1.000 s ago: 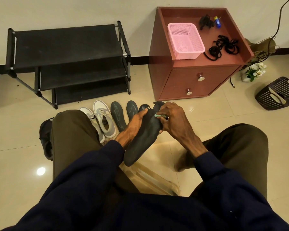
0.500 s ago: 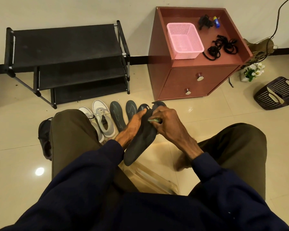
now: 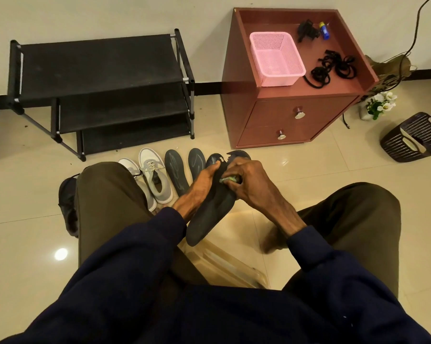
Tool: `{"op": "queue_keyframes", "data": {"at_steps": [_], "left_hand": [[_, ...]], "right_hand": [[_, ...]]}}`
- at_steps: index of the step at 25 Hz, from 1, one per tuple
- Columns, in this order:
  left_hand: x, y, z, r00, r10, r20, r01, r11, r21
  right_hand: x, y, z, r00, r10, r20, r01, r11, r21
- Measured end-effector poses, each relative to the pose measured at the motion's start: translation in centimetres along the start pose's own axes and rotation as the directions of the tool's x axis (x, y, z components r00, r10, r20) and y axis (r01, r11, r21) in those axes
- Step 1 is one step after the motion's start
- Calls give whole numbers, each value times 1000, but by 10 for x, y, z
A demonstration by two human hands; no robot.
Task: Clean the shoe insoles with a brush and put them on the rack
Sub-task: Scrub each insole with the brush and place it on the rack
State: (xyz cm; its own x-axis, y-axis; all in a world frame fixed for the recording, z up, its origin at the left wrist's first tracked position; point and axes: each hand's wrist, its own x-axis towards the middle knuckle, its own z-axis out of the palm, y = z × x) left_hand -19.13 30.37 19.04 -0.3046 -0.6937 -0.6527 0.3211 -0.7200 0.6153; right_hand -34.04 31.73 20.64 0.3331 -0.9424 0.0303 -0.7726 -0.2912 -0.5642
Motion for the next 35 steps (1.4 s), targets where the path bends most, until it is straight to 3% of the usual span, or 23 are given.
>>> {"op": "queue_keyframes", "data": {"at_steps": [5, 10, 14, 16, 20, 26, 29, 32, 35], "left_hand": [[-7, 3, 5, 999, -50, 23, 48, 997, 53], [0, 4, -3, 1000, 7, -3, -7, 1000, -3], [-7, 4, 3, 1000, -5, 24, 3, 996, 89], [-6, 2, 5, 999, -9, 34, 6, 995, 98], [2, 0, -1, 999, 1, 35, -2, 999, 32], [-5, 2, 8, 998, -53, 37, 49, 994, 97], [5, 0, -2, 1000, 14, 6, -14, 999, 52], [8, -3, -5, 999, 34, -35, -32, 998, 55], [7, -5, -4, 998, 8, -61, -3, 997, 80]], "right_hand": [[1, 19, -3, 973, 113, -200, -139, 983, -122], [0, -4, 0, 998, -27, 50, 24, 998, 55], [5, 14, -2, 979, 150, -137, -163, 982, -93], [3, 15, -1, 976, 152, -156, -169, 981, -101], [0, 0, -5, 995, 58, 84, -68, 991, 117], [3, 20, -6, 972, 167, -168, -188, 975, -117], [0, 1, -3, 999, 41, 17, -41, 999, 0], [1, -8, -9, 970, 43, 238, -60, 996, 67], [2, 4, -10, 991, 124, 47, -120, 990, -74]]}}
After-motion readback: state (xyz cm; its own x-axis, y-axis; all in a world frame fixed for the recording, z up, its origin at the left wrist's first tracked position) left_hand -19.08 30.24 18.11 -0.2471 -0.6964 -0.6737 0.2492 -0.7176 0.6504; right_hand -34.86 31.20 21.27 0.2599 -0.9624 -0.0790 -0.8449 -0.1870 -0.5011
